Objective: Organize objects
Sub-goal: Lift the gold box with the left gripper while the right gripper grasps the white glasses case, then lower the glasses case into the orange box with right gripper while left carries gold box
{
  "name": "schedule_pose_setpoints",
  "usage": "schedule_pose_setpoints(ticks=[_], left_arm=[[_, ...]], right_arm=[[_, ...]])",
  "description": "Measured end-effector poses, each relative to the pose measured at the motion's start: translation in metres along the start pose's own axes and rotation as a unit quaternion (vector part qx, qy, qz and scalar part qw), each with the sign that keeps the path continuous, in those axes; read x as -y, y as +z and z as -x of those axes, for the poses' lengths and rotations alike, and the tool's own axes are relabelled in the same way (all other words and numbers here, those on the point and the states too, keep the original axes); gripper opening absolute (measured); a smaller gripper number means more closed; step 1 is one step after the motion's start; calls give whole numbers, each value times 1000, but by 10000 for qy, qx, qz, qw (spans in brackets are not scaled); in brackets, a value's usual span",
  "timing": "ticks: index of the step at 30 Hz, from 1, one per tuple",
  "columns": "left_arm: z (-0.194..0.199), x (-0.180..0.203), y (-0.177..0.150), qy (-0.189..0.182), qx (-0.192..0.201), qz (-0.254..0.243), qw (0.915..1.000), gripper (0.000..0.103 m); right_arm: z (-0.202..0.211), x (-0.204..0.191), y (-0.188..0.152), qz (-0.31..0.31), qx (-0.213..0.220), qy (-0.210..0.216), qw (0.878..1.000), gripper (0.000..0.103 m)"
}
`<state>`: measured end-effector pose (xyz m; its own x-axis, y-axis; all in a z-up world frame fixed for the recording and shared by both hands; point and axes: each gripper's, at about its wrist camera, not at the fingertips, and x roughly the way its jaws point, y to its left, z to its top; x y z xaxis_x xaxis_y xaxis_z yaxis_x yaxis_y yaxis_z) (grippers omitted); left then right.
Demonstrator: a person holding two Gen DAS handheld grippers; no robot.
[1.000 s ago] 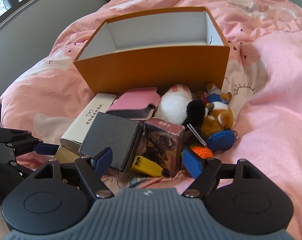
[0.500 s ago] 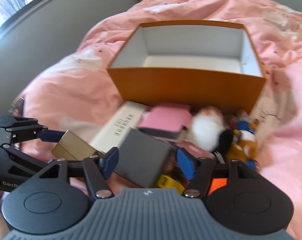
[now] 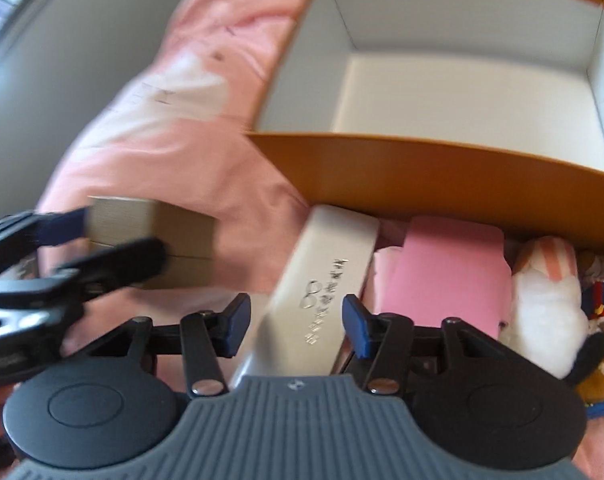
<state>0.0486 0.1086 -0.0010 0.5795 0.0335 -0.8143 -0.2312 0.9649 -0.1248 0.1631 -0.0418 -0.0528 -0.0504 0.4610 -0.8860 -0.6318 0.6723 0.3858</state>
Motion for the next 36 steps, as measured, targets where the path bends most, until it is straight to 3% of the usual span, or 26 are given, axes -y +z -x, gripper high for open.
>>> schedule_pose_setpoints(ticks=[6,10,18,28,36], left_arm=[[-14,-13,6,-167,-102,121,9997,76],[-25,-17,8,-241,-210,156,9994,76],[-35,-23,7,-281,-319,228,9988,76],[-15,-24,12,-244,-133,273,9992,76],[10,-10,39,-537,286,52,9981,76]], right_arm=[[-32,9,19,-277,-590,-209,9977,55],[-48,15,26,-503,-904,-83,9946,61],[-73,16,33,-528,-1130,-75,9922,66],[-35,15,13,-435,-705,475,9954,64],[35,16,2,-319,195,720,9967,63]])
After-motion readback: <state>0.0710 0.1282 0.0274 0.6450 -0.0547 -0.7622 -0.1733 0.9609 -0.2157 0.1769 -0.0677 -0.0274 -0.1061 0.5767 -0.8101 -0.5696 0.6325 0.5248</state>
